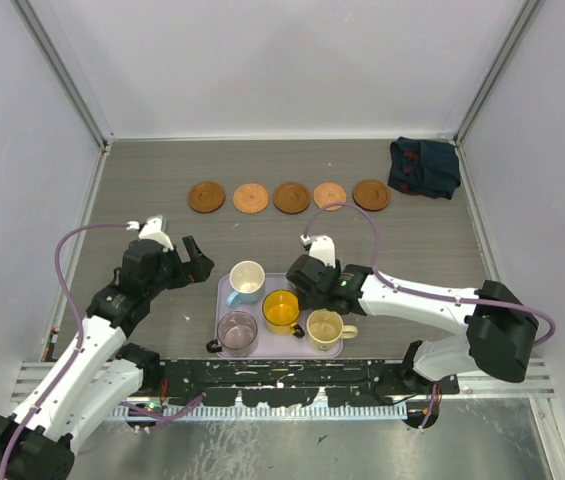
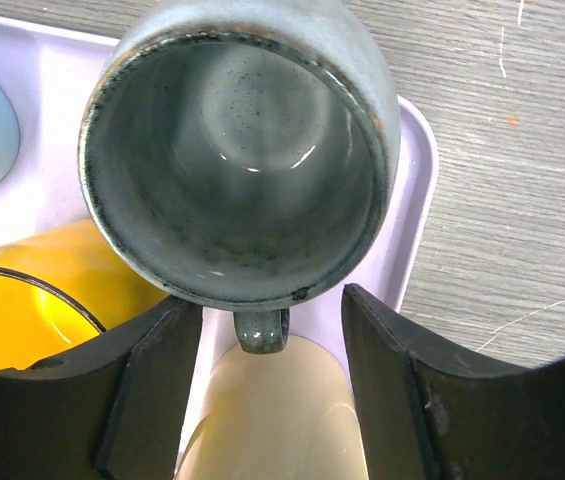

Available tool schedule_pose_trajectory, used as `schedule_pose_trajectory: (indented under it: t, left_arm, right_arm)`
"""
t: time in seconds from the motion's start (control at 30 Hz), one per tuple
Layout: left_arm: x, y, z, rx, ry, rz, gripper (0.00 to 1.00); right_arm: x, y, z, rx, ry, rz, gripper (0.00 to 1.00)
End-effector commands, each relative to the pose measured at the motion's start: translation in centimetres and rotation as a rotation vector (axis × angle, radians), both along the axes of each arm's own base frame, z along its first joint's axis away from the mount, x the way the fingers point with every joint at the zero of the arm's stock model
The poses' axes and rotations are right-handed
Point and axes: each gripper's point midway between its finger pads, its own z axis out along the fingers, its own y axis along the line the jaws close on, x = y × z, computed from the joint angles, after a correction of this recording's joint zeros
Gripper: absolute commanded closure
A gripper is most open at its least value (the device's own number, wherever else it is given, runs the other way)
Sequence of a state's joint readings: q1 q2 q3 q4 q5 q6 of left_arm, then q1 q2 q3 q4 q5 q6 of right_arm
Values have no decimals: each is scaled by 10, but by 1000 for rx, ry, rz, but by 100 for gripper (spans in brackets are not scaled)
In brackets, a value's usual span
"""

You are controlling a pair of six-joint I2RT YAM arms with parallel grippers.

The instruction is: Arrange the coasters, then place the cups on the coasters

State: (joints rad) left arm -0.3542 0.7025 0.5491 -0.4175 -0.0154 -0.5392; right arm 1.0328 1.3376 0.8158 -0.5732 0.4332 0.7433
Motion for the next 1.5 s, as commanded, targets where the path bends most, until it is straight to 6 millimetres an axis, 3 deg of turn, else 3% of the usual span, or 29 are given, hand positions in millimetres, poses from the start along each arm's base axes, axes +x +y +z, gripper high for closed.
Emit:
schedule_pose_trajectory:
  t: [0.0,0.2,0.5,0.67,0.73,0.77,0.97,1.2,1.47]
  left_arm:
    - [6,1,10,-9,-53,16,2]
    - [6,2,10,-4,-56,22,2]
    - [6,3,7,1,-48,22,2]
    - [5,3,6,1,-46,22,2]
    - [4,4,6,3,-44,25,2]
    - [4,4,6,2,-44,24,2]
    - [4,5,5,5,-43,28,2]
    - [5,5,6,7,-49,32,2]
    - [8,4,8,5,-59,31,2]
  right_arm:
    - [16,13,13,11,-57,0,39]
    - [13,15,-2,-5,-32,8,43]
    - [12,12,-5,-2,-32,-8,49]
    - [12,7,-11,-27,-30,-15,65]
    - [12,5,-13,-38,-30,-18,93]
    - [12,4,-14,-44,-30,-16,97]
    - [14,0,-15,-74,-40,-16,99]
    - [22,-1,6,-39,-112,-15,99]
    - [39,-8,55,-2,-269,-25,99]
